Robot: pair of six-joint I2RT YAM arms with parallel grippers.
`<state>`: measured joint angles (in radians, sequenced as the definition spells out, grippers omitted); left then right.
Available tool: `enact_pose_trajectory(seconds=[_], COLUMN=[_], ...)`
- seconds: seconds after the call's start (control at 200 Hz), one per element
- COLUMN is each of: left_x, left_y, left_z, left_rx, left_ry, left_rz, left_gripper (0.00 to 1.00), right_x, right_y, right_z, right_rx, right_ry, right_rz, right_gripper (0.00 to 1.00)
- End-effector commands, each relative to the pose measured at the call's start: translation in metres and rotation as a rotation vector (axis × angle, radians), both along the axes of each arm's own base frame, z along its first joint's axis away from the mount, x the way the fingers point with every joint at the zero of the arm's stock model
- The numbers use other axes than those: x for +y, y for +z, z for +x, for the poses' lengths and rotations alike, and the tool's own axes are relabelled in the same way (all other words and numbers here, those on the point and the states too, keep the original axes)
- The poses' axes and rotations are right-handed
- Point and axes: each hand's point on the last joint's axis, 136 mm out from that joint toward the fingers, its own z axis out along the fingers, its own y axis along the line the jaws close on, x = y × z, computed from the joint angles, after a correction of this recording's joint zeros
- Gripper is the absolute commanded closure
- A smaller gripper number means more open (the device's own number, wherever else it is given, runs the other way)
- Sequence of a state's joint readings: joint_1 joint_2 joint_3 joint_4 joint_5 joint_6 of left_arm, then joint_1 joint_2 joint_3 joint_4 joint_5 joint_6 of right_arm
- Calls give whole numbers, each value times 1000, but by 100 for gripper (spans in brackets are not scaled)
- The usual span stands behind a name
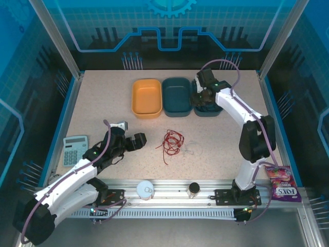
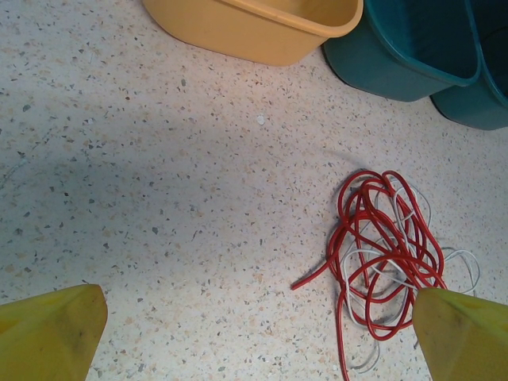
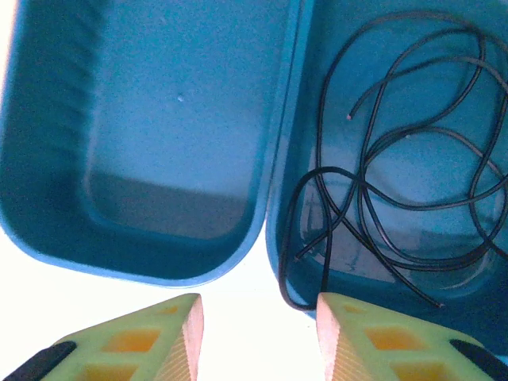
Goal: Untangle the cables
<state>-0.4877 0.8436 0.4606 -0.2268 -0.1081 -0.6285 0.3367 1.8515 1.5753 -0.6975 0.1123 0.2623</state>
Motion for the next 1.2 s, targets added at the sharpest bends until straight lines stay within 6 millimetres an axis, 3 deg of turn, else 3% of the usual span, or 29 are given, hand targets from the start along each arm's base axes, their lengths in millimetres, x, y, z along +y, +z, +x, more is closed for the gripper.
enact_pose_trajectory(seconds=[0.0,0.13,0.265,0.565,0.775,0.951,1.196], left_x=[0,1,2,1,0,-1,0], left_y=[-1,-1,0,1,2,2,1], left_z=[0,0,0,2,3,2,1], left_rx=[-1,-2,-2,-6,-5,-5,-2], left_ry=[0,2,3,6,3,3,1], left_rz=[-11,-7,-3,-10,-9,-12,-13], left_gripper=[1,1,1,1,1,1,1], right_x=[-1,-8,-19,-14,2,-6,-51], right_y=[-14,-26,-20,25,55,42,-18], right_z=[5,12,21,40,55,70,76], right_rx=[40,65,44,-11,-46,-29,59], right_ry=[-14,-37,-80,-89,-28,-71,-225], right_rz=[-42,-72,-37,388,491,472,449], right_gripper=[58,66,100,100,100,100,100])
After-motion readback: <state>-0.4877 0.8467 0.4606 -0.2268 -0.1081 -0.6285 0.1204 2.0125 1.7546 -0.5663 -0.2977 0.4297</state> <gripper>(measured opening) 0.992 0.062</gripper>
